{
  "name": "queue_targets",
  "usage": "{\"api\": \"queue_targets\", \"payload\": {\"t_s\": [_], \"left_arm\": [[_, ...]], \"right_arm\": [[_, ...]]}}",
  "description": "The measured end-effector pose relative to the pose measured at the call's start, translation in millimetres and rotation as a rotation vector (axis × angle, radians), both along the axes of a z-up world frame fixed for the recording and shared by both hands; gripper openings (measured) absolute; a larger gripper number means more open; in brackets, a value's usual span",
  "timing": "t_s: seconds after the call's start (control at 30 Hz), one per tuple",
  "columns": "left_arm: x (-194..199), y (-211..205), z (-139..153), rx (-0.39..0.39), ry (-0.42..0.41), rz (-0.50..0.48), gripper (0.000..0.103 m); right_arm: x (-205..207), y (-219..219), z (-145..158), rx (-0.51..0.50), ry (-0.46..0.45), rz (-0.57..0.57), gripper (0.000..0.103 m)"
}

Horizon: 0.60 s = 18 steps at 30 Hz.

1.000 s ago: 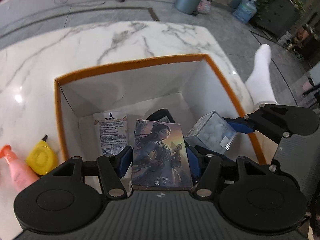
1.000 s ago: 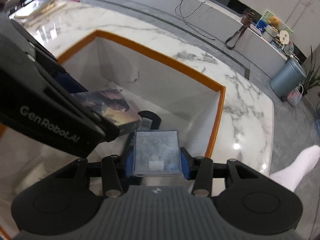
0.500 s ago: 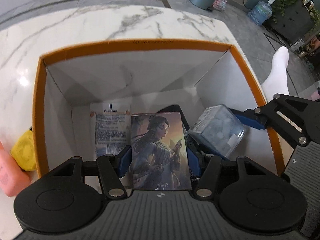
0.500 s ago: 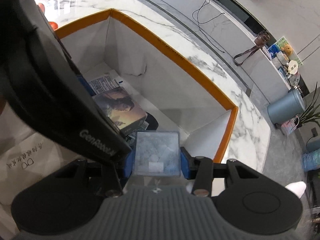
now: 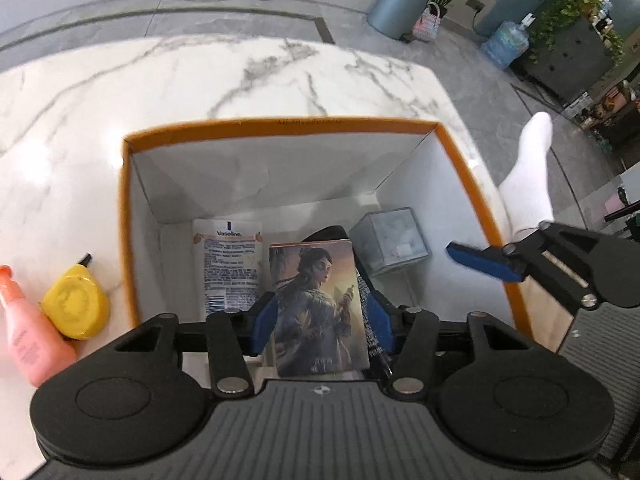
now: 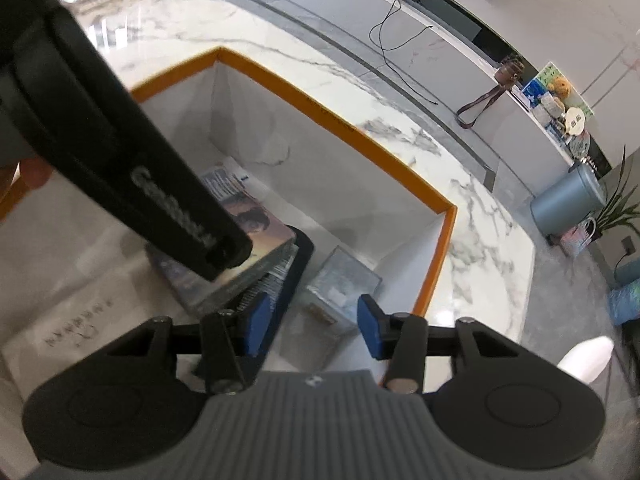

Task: Organize rigid objects
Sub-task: 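Lower both items into the orange box and open both tools, then move the right tool to the plaid glasses case and grasp it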

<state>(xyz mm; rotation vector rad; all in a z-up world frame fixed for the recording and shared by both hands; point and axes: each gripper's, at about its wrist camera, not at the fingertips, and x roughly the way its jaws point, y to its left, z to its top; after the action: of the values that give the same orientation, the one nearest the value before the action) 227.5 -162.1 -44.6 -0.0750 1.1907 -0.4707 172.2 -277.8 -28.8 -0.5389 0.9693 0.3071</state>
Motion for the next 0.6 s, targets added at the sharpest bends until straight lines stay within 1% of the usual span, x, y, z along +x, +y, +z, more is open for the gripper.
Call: {"api": "queue_targets", "payload": {"t_s": [0.03, 0.1, 0.13, 0.27, 0.33, 0.37, 0.47, 0.53, 0.6], "left_arm": [[-3, 3, 5, -0.002, -0.014, -0.007, 0.059], [-9, 8, 16, 0.008, -0.046, -0.009, 0.056], [-13, 12, 21, 0.015, -0.064, -0.011, 0.056], [-26, 35, 40, 0.029, -0.114, 0.013, 0.055], [-32, 48, 48, 0.030, -0.137, 0.026, 0.055], [-35, 54, 53, 0.034, -0.152, 0.034, 0.055], [-39, 69, 61, 0.040, -0.178, 0.055, 0.055], [-40, 80, 64, 0.037, -0.184, 0.077, 0.055], [-40, 92, 65, 0.045, -0.187, 0.096, 0.055]], "right_arm": [[-2, 1, 2, 0.020, 0.003, -0.003, 0.044], [-5, 5, 4, 0.055, 0.014, -0.012, 0.037], [-7, 8, 5, 0.077, 0.021, -0.023, 0.037], [-12, 13, 4, 0.209, 0.064, -0.092, 0.037], [-13, 17, 2, 0.253, 0.089, -0.126, 0.041], [-13, 20, -2, 0.250, 0.099, -0.134, 0.042], [-9, 27, -15, 0.204, 0.115, -0.122, 0.041], [-3, 31, -20, 0.188, 0.120, -0.123, 0.037], [1, 31, -22, 0.186, 0.122, -0.137, 0.026]]}}
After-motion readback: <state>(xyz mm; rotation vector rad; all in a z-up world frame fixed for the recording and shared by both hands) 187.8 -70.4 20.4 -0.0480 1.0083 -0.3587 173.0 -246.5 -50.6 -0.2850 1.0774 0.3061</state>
